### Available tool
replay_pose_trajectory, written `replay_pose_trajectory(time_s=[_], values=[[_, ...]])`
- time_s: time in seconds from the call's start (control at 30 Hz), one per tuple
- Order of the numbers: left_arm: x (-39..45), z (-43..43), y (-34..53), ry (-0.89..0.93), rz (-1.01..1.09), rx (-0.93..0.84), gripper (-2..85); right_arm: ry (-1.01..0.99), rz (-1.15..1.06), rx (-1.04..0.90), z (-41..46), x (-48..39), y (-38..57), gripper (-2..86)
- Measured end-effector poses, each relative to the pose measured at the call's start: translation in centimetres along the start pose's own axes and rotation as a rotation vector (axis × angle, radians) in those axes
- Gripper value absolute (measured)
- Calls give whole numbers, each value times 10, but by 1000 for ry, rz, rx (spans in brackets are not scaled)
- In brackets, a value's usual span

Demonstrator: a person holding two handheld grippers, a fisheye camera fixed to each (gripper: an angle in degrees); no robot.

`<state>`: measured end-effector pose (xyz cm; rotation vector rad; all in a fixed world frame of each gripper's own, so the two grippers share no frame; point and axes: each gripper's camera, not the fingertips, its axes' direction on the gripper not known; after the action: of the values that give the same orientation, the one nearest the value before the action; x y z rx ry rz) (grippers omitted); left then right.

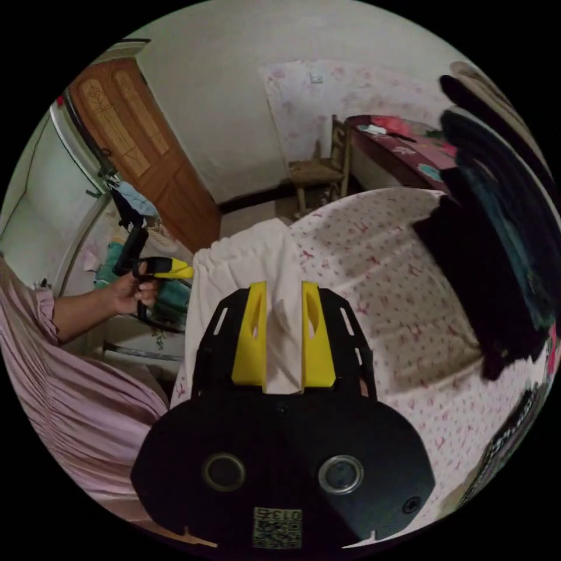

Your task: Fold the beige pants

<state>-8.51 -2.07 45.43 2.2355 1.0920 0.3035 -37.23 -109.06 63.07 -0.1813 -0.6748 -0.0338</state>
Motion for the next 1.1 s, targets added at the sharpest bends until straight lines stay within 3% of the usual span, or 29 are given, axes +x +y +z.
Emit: replay_pose_trajectory(time_s=[0.07, 0.23, 0.33, 0.5, 0.63, 0.83, 1.1], values=[[-26, 5, -11, 119, -76, -6, 195, -53, -20, -56, 26, 6, -33, 107], [-41, 14, -27, 155, -55, -96, 195, -94, -67, -196, 84, 21, -87, 127], [-50, 17, -29, 191, -81, -111, 166, -153, -85, -314, 116, 30, -100, 107], [-43, 14, -21, 222, -69, -91, 88, -197, -107, -344, 115, 38, -97, 55], [17, 2, -8, 160, 116, -83, 77, -161, -198, -259, 83, 28, -79, 41], [145, 26, 28, 159, 435, -144, 75, -187, -199, 51, -40, 44, -6, 36], [298, 157, 145, 168, 814, -383, 76, 3, -47, 241, -200, 73, 216, 38]])
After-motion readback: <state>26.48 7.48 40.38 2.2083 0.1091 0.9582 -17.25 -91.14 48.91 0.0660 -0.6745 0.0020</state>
